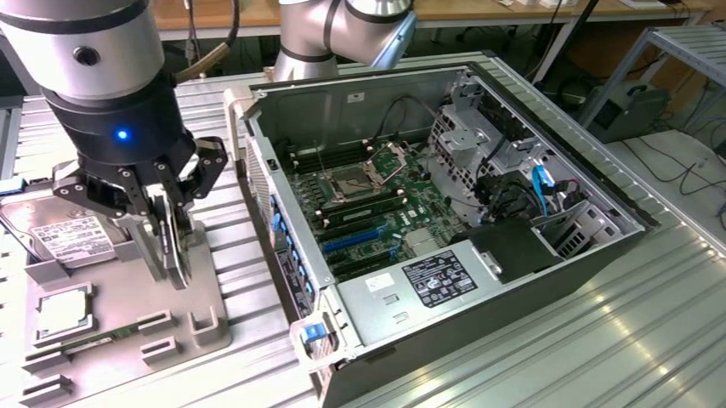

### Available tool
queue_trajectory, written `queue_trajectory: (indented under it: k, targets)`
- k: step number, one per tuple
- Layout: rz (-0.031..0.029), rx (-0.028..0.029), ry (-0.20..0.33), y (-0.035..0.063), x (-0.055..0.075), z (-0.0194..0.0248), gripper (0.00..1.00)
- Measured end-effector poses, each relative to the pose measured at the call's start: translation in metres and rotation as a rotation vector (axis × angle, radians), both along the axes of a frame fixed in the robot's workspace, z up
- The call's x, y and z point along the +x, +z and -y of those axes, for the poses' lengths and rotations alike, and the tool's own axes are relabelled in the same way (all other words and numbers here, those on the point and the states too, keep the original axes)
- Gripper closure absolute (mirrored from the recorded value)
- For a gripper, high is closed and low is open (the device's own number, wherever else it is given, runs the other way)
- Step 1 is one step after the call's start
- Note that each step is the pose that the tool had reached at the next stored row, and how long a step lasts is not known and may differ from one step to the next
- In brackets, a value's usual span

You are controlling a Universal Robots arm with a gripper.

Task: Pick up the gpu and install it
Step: 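Pick up the gpu and move the gpu toward the slot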

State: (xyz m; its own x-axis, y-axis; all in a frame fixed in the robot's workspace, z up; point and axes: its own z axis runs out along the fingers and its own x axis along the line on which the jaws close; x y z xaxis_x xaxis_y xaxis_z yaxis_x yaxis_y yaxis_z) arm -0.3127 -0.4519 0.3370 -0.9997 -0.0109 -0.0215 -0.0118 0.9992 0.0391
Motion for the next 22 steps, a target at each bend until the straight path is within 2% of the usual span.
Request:
queue_trajectory:
  k: [4,5,6,7,8,13,22]
  targets:
    - [-0.0001,-0.0013,-0.001,0.0075,0.0,0.0,0.72]
    - [0.0003,-0.0056,-0.001,0.0074,0.0,0.0,0.72]
    - [0.0001,-0.0141,-0.001,0.0076,0.0,0.0,0.72]
    - [0.0,-0.0194,-0.001,0.008,0.0,0.0,0.72]
    - [-0.0004,-0.021,-0.001,0.0097,0.0,0.0001,0.72]
    - [-0.0001,-0.0209,-0.001,0.0198,0.0,0.0,0.72]
    - [-0.0001,-0.0209,-0.001,0.0472,0.0,0.0,0.72]
